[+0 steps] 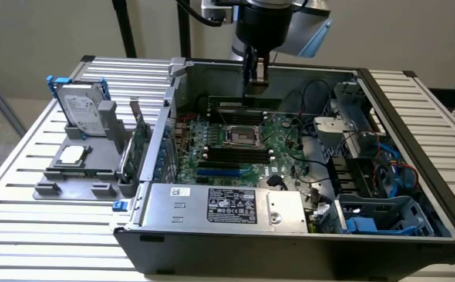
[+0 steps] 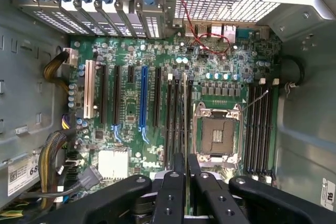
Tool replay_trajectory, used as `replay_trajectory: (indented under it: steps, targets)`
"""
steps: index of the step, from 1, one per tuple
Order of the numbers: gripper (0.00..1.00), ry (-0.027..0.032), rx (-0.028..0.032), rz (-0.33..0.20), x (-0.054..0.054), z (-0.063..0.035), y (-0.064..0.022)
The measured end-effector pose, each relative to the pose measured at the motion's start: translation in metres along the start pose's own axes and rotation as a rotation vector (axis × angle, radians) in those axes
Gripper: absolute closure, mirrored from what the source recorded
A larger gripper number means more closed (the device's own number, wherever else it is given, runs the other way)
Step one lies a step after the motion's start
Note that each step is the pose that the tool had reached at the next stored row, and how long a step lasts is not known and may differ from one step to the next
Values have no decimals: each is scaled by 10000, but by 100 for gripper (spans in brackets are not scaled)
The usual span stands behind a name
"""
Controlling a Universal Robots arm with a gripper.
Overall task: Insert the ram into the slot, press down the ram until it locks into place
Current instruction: 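Insert the ram into the slot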
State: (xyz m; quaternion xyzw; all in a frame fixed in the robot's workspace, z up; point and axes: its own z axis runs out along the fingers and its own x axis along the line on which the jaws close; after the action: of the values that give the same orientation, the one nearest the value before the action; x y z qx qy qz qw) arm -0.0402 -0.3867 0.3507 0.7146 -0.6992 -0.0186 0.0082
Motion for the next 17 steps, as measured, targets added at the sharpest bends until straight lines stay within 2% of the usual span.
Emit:
replay_trajectory:
  steps: [17]
  targets:
    - [87,-6,2,197,-18,308,-62]
